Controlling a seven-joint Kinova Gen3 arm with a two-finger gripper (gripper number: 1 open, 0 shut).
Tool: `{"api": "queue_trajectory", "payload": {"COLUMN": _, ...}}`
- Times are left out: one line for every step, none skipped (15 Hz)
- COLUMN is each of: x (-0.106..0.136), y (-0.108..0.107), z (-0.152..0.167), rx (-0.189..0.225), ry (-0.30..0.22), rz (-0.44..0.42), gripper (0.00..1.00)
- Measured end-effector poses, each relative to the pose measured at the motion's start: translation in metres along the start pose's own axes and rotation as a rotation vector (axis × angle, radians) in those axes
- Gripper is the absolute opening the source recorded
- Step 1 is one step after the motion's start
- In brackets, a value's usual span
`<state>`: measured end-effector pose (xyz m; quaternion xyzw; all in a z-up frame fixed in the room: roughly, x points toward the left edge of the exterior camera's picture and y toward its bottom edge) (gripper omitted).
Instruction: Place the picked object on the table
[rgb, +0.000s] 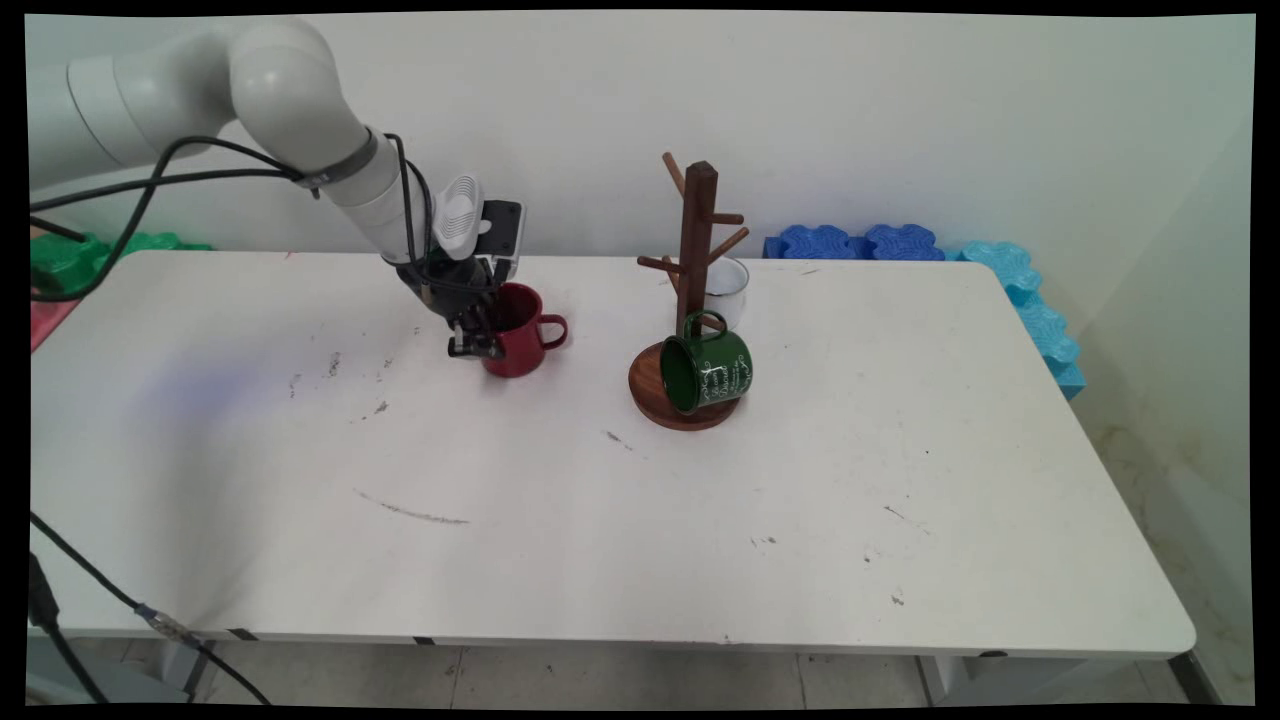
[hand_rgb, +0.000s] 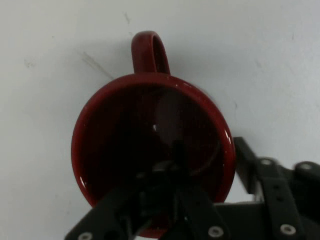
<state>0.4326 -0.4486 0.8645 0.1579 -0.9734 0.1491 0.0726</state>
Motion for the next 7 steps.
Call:
{"api": "queue_trajectory", "payload": {"x": -0.0007, "y": -0.0001, "z": 0.0005, "rx": 0.0, "ry": -0.001, "rz": 0.0, "gripper": 1.0}}
{"api": "queue_trajectory", "payload": {"x": -0.0012, "y": -0.0002, "z": 0.0012, "rx": 0.0, "ry": -0.003, "rz": 0.001, "gripper": 1.0}}
{"api": "queue_trajectory", "payload": {"x": -0.0017, "y": -0.0002, "z": 0.0016, "rx": 0.001, "ry": -0.004, "rz": 0.002, "gripper": 1.0}}
{"api": "queue_trajectory", "payload": {"x": -0.002, "y": -0.0003, "z": 0.0021, "rx": 0.002, "ry": -0.004, "rz": 0.003, "gripper": 1.0}}
{"api": "queue_trajectory", "payload": {"x": -0.0022, "y": -0.0003, "z": 0.0022, "rx": 0.004, "ry": -0.004, "rz": 0.004, "gripper": 1.0}}
{"api": "queue_trajectory", "payload": {"x": -0.0022, "y": -0.0004, "z": 0.0022, "rx": 0.006, "ry": -0.004, "rz": 0.003, "gripper": 1.0}}
{"api": "queue_trajectory", "payload": {"x": -0.0017, "y": -0.0001, "z": 0.0014, "rx": 0.011, "ry": -0.001, "rz": 0.0, "gripper": 1.0}}
